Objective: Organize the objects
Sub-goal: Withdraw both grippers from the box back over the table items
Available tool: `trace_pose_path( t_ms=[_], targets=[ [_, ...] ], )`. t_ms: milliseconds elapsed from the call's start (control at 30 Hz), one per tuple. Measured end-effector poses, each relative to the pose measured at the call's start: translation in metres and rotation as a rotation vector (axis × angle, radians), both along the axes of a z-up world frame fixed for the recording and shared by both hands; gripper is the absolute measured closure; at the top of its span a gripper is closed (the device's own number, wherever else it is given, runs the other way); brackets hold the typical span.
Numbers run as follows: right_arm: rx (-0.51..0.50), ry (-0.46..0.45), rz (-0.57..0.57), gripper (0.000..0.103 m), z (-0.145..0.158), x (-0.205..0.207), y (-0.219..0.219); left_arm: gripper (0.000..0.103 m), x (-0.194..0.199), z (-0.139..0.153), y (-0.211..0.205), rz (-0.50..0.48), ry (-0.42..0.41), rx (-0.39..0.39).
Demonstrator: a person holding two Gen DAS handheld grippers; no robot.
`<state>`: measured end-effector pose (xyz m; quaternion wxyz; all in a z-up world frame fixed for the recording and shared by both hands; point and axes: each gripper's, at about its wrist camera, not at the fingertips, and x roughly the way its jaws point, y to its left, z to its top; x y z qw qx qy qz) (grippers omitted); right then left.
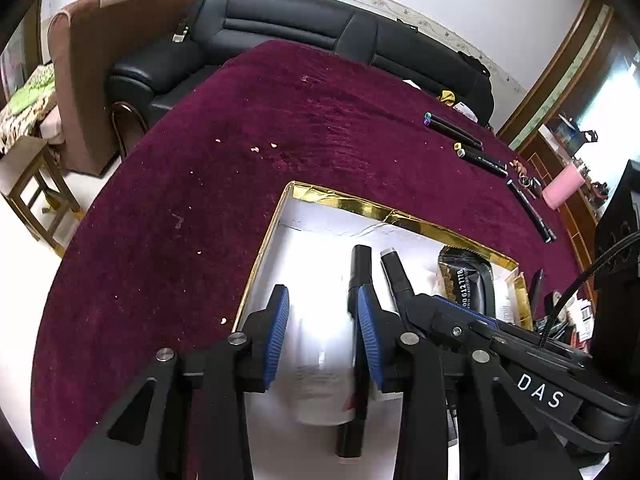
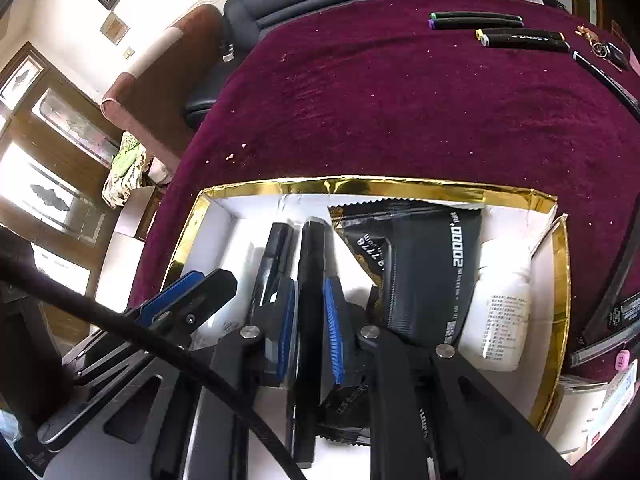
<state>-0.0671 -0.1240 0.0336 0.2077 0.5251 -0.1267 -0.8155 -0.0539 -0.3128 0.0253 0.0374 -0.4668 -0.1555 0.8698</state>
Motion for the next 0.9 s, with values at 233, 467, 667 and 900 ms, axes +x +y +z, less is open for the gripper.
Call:
trace_pose_path(
  t_ms=[233, 467, 667, 900],
  targets=[
    [-0.060, 0.022, -0.030, 0.081, 0.014, 0.011, 0.022, 0.049, 0.012, 0.012, -0.004, 0.006, 0.024, 0.067],
    [-0.112, 0.108, -0.005, 0.072, 0.049, 0.056, 0.070, 0.048, 0.051, 0.037, 0.011, -0.011, 0.058, 0.096],
    [-0.131, 0.157, -0.041, 0.067, 0.057, 0.109, 0.150, 0.048, 0.100, 0.065, 0.072, -0.154, 0.112, 0.138],
    [-0.105, 0.141, -0.207, 0.067, 0.039, 0.148, 0.265, 0.048, 0.116, 0.059, 0.173, -0.358, 0.073, 0.117]
  ],
)
